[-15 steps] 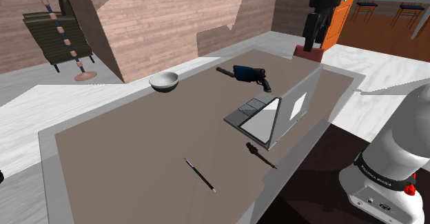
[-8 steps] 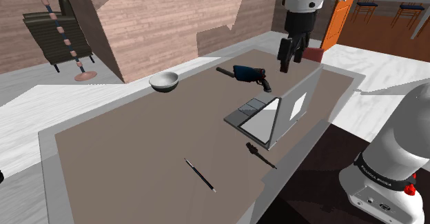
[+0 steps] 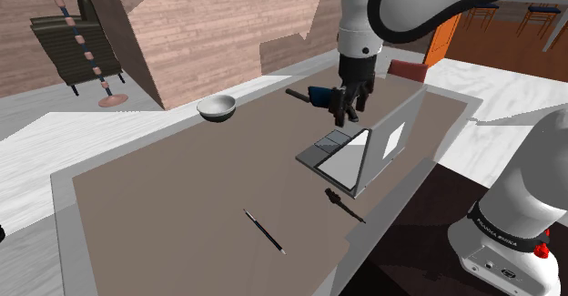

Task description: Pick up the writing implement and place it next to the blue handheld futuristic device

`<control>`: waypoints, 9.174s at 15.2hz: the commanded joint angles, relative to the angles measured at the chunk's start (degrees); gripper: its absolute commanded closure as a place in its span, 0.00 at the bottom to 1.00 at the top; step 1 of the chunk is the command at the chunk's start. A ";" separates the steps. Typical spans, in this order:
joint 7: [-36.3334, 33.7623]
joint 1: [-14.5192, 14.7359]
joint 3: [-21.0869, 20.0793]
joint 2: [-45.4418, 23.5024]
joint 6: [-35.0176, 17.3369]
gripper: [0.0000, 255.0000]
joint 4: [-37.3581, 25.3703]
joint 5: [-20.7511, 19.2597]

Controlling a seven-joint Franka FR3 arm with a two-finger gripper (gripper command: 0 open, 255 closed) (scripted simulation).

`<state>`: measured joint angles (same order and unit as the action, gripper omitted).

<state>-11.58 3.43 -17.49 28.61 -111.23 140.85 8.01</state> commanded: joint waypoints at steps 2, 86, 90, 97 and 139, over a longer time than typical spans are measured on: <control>-3.70 0.36 -3.14 -4.74 -4.71 0.00 -0.58 0.11; -39.85 12.88 -11.48 -53.97 -8.37 1.00 -41.99 -25.46; -39.18 12.65 -11.93 -52.66 -5.93 1.00 -43.31 -24.57; -34.80 9.58 -11.44 -50.79 -4.03 1.00 -43.99 -23.19; 5.26 -9.31 0.82 -83.20 10.44 1.00 -94.60 -24.64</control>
<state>-6.02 -5.43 -16.54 -55.63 -99.18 43.57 -16.64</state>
